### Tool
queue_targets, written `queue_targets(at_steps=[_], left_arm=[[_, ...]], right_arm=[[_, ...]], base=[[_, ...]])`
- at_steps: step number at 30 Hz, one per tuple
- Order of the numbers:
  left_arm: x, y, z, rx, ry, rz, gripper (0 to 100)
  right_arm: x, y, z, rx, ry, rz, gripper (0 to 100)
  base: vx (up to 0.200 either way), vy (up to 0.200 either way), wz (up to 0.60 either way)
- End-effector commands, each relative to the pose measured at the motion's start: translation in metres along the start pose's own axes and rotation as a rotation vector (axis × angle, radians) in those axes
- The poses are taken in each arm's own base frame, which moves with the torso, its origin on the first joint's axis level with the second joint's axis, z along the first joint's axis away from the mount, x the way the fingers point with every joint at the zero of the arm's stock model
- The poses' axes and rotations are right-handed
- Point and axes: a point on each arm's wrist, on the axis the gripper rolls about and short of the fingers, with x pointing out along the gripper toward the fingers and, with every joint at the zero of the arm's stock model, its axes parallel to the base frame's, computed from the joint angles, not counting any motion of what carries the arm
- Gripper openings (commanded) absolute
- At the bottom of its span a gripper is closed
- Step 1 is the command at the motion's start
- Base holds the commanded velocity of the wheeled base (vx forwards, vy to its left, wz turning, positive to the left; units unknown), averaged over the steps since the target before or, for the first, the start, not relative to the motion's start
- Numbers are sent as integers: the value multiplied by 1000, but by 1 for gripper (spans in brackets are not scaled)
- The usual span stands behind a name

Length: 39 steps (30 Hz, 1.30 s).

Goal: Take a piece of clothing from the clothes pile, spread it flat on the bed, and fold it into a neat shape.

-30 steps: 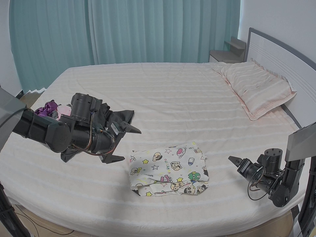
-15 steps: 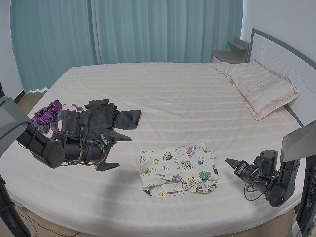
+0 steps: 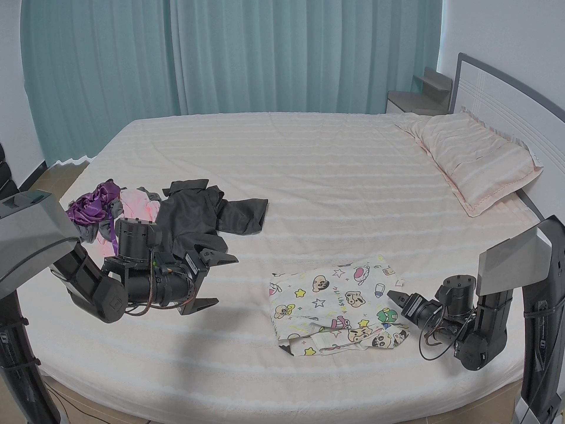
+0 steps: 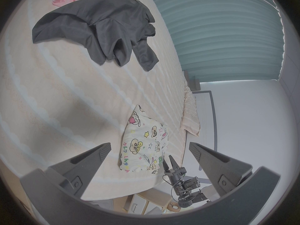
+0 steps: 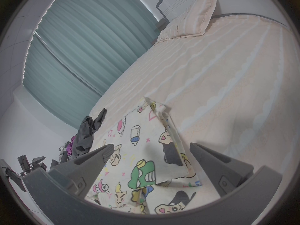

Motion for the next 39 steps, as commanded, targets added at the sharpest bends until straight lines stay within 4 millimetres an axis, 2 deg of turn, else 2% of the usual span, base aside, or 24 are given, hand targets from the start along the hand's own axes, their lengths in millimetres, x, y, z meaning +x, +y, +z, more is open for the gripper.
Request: queue_targets(at_steps=[1, 11, 12, 33, 39], left_arm=[[5, 9, -2, -15, 13, 25, 100], [6, 8, -2, -13, 14, 23, 100], [6, 8, -2, -13, 14, 23, 100], [6, 9, -2, -15, 15, 26, 100], [6, 9, -3, -13, 15, 26, 100]], right_arm=[[6, -5, -7, -6, 16, -11, 100], [8, -9, -16, -27, 40, -32, 100], [8, -10, -17, -33, 44, -35, 0], [-21, -6, -7, -46, 11, -79, 0], [-28, -12, -11, -108, 41, -107, 0]], base=[[0, 0, 0], [0, 0, 0], [0, 0, 0], [0, 0, 0], [0, 0, 0]])
